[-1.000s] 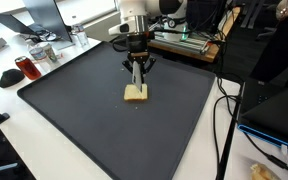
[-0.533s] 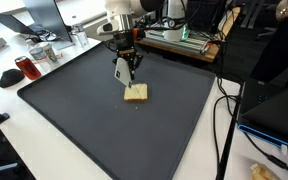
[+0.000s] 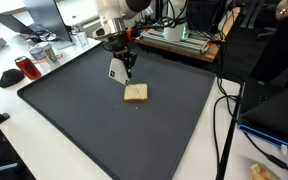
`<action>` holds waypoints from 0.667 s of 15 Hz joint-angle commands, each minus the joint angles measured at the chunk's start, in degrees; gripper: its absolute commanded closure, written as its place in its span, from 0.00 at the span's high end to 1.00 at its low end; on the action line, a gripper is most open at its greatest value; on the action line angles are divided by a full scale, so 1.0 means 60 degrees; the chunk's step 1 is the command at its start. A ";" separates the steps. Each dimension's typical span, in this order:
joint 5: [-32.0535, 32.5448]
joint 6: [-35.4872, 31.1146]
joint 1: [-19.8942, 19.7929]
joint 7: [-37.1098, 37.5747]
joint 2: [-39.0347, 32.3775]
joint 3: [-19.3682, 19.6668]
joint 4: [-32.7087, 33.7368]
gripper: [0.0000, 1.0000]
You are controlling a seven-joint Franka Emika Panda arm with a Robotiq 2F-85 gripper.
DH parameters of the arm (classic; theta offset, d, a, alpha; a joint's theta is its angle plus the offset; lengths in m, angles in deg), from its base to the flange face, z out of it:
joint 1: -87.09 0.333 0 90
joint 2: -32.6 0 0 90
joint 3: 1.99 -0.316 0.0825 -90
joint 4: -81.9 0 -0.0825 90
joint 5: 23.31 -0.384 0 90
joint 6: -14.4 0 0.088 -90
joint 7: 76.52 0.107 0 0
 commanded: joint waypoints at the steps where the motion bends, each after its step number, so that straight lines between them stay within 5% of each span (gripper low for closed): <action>1: 0.0195 0.0842 -0.0162 0.0097 -0.0165 0.0094 0.0425 0.01; 6: -0.0001 0.2196 0.0509 0.0011 -0.0123 0.0692 0.1441 0.01; 10: -0.0067 0.3184 0.1814 -0.0015 -0.0083 0.1791 0.2409 0.01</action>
